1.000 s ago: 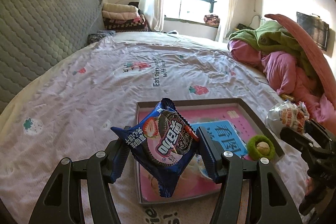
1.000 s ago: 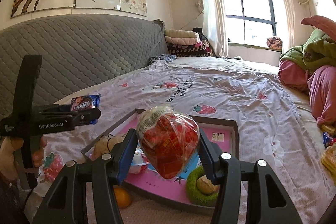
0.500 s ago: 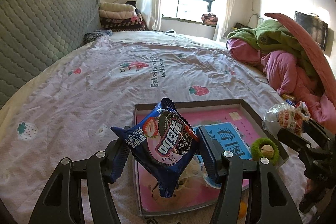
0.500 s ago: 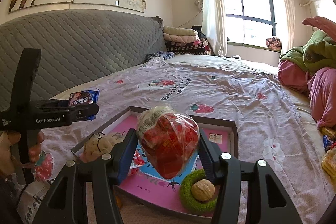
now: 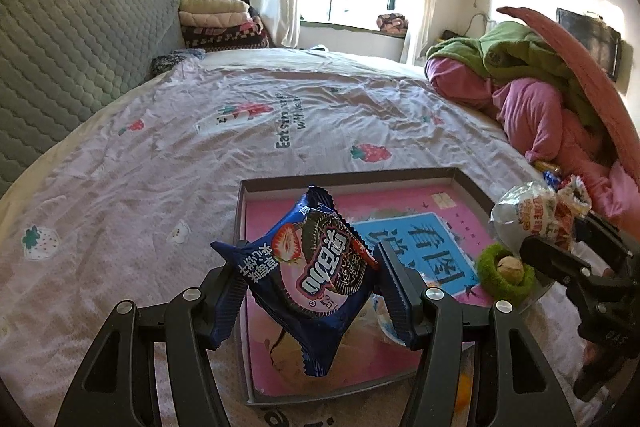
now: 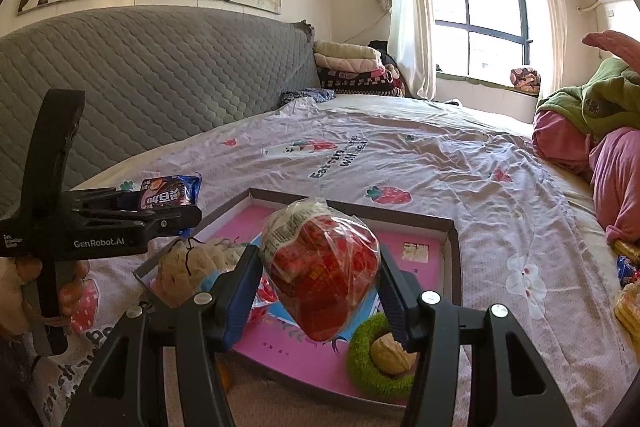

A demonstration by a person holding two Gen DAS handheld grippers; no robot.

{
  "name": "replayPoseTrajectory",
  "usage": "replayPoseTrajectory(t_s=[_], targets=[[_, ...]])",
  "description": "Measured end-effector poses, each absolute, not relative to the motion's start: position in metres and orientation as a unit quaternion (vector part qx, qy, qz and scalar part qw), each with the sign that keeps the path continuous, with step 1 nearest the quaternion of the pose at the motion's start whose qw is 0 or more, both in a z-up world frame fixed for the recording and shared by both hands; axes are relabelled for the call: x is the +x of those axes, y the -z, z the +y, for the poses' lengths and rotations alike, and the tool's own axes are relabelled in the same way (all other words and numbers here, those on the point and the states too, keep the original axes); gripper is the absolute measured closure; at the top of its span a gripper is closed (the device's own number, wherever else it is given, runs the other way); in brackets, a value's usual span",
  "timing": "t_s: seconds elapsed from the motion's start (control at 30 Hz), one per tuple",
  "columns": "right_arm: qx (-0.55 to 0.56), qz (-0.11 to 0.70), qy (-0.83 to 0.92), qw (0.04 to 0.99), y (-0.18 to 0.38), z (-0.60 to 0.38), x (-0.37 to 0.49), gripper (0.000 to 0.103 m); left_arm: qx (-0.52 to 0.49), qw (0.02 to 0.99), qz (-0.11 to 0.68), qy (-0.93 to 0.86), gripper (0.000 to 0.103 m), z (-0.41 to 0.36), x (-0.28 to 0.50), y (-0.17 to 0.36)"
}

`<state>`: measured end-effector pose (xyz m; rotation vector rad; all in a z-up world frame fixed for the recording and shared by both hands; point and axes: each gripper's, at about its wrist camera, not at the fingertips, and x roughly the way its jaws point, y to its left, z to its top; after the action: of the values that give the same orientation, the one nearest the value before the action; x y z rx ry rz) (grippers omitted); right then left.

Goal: Organize objects
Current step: 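Carry the snack packet over the tray with left tool while right tool carries the red bag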

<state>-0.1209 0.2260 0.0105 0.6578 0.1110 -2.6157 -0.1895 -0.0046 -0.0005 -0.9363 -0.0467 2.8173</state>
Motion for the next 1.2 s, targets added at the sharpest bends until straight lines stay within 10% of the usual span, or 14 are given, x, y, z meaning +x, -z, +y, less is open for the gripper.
replayPoseTrajectory(t_s=[1.2], targets=[[0.316,0.064,0.924,0.205,0.031,0.216,-0.136,0.047,-0.367,0.083,-0.002,-0.926,0.04,0.002,-0.203,0.039]])
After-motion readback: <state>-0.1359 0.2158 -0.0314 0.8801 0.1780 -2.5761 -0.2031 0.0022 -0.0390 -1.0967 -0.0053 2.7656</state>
